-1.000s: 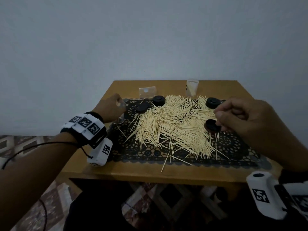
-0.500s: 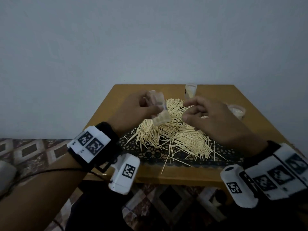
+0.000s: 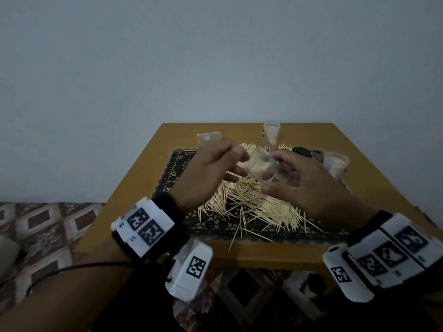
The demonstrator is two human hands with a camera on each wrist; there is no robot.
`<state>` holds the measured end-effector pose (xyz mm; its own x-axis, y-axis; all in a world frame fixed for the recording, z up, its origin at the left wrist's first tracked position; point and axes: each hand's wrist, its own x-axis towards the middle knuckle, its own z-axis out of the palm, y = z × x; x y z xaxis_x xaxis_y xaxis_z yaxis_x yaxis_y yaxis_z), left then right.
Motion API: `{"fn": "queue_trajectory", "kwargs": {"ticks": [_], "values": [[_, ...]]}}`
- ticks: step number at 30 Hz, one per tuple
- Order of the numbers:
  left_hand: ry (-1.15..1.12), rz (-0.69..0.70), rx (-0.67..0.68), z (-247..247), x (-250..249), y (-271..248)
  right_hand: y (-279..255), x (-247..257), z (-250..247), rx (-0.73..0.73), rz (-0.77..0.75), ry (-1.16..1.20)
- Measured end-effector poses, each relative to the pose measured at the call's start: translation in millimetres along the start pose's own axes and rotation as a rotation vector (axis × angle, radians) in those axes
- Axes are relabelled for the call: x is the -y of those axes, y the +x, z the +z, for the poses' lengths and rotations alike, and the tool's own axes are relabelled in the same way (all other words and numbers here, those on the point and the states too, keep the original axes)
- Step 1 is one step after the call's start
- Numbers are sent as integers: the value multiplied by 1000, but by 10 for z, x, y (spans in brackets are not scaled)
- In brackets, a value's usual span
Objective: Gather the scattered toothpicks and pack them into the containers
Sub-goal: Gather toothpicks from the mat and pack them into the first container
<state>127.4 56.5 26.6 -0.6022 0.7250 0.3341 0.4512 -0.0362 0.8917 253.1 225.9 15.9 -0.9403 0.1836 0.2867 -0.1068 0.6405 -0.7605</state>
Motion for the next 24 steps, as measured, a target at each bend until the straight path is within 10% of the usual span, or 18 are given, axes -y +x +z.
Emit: {"fn": "queue_trajectory", "kwargs": {"ticks": [12,24], "values": [[955,-446,216,-474,557,104,-57,-225,-127,171,-106,-199],[1124,-538,270,-145,698,347,41,-299,-115,19,-40,-235]]}}
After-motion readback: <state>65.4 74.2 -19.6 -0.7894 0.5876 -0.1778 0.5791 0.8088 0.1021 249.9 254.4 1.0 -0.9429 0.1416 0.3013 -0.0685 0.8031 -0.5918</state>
